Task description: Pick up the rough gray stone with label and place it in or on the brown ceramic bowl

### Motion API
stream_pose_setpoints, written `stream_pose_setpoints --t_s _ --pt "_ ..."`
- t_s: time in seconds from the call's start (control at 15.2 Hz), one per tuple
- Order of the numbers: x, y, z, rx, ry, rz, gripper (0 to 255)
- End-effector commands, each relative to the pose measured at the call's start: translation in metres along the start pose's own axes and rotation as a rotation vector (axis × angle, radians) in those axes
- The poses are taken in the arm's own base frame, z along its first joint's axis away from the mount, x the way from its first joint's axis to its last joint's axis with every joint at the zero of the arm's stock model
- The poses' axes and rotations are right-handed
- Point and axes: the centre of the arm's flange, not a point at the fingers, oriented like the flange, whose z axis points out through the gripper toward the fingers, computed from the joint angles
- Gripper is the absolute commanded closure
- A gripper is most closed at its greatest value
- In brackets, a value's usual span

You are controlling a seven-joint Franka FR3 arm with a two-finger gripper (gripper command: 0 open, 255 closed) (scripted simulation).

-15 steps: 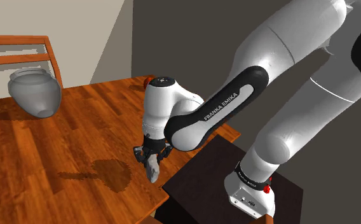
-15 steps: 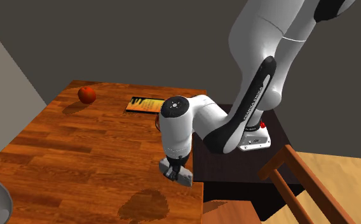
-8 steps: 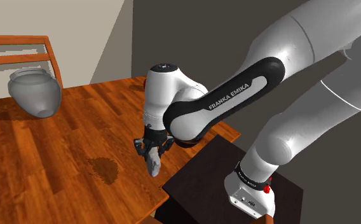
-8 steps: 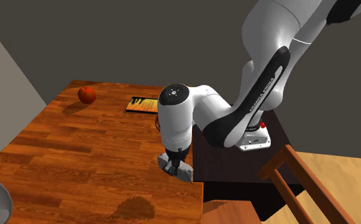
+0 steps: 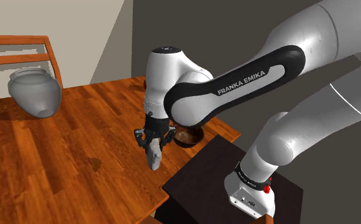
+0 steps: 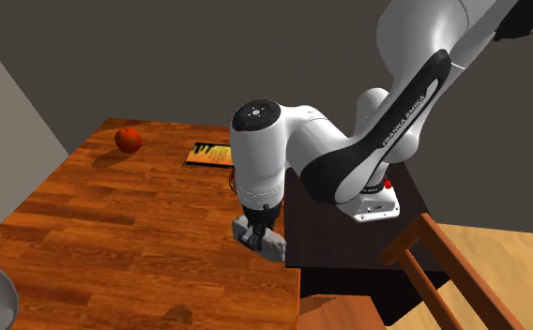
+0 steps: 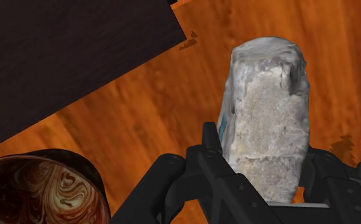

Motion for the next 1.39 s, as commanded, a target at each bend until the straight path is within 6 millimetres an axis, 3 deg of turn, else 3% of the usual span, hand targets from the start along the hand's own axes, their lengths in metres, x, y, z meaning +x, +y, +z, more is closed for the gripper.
stream_pose_setpoints --t_s 0.0,0.33,1.32 --pt "-0.001 0.001 -0.01 0.0 0.0 0.0 255" --pt "-0.001 0.001 -0.032 0.0 0.0 0.0 255" --pt "0.112 0.163 -0.042 0.0 0.0 0.0 255"
